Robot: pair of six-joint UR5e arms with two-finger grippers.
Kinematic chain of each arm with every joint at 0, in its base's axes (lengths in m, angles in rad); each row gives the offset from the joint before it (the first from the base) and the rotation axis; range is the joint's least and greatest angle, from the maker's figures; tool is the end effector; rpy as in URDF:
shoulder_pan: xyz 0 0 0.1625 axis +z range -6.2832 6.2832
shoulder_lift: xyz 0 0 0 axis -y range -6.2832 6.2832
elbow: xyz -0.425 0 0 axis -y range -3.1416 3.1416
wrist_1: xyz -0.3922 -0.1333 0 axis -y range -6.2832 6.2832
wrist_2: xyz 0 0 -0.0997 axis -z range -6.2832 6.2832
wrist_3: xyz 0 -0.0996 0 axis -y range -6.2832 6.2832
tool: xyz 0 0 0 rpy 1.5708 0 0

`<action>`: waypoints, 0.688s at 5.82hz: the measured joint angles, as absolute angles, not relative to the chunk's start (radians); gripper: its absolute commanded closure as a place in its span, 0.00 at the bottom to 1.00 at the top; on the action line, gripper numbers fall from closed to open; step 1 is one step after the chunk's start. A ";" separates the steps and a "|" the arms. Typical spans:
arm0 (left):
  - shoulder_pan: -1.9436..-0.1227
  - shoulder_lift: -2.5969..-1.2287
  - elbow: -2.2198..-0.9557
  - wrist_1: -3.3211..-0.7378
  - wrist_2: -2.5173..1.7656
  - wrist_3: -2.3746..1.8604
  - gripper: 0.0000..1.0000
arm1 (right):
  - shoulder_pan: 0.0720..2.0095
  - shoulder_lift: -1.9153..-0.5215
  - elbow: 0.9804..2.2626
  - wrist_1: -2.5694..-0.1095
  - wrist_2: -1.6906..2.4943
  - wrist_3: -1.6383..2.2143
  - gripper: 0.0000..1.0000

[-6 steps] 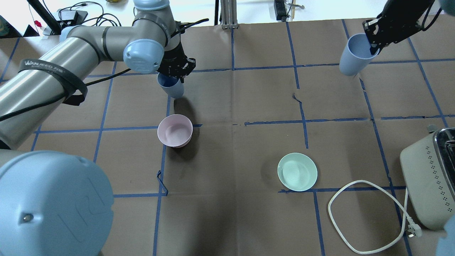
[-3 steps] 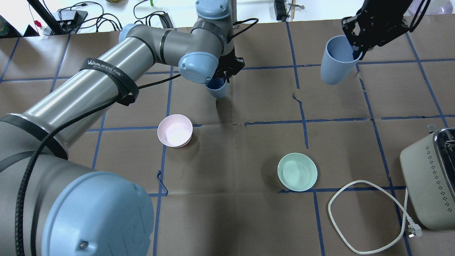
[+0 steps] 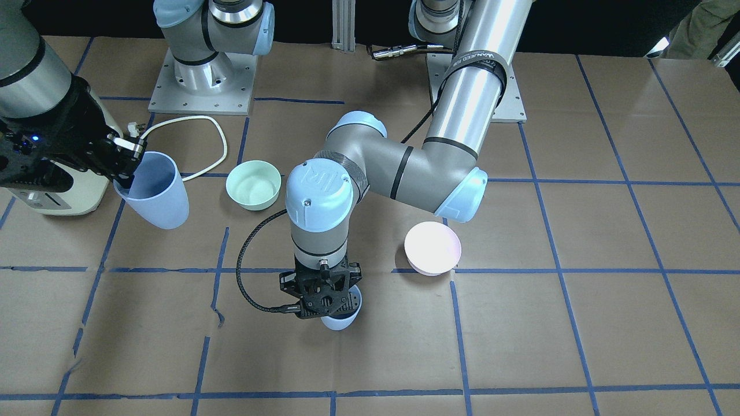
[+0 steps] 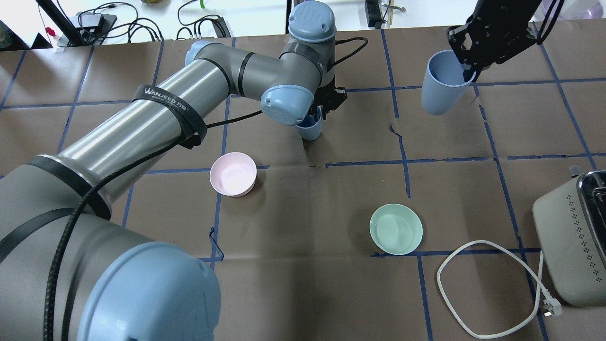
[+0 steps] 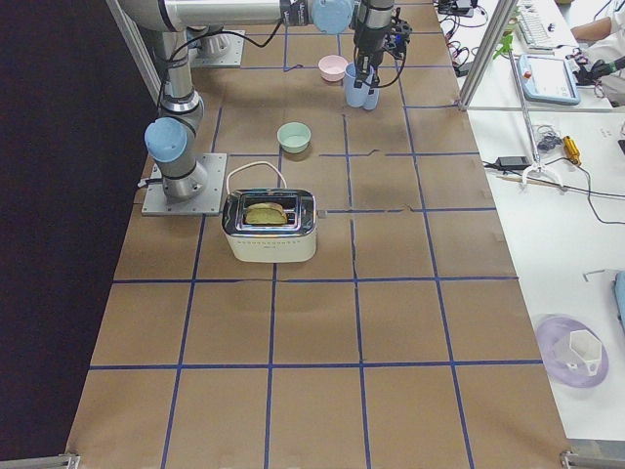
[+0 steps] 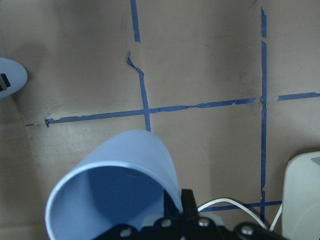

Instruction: Stack blue cups with both arms

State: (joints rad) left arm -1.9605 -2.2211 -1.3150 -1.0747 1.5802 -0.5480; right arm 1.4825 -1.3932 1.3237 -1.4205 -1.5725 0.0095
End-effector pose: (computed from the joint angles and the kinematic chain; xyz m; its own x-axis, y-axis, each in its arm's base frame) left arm -0.3993 -0.6237 0.2610 -0.9868 -0.1559 0.0448 -0.1595 0.9830 -0.0914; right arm 0.0834 -0.5672 0.5007 -0.9952 0.0975 0.0025 0.0974 0.9920 0.0807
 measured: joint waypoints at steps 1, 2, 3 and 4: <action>-1.960 -2.212 -1.313 -1.075 1.578 -0.541 0.02 | 1.476 -1.392 1.324 -1.418 -1.570 0.009 0.93; -1.952 -2.187 -1.308 -1.083 1.574 -0.523 0.02 | 1.474 -1.392 1.324 -1.418 -1.568 0.009 0.93; -1.925 -2.135 -1.305 -1.133 1.571 -0.484 0.02 | 1.473 -1.391 1.318 -1.424 -1.569 0.011 0.93; -1.876 -2.066 -1.306 -1.228 1.570 -0.414 0.02 | 1.477 -1.382 1.308 -1.458 -1.568 0.020 0.93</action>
State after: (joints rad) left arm -1.8763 -2.0661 -1.3056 -1.2279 1.5696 -0.4144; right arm 1.4770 -1.3822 1.3082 -1.4575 -1.5681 0.0201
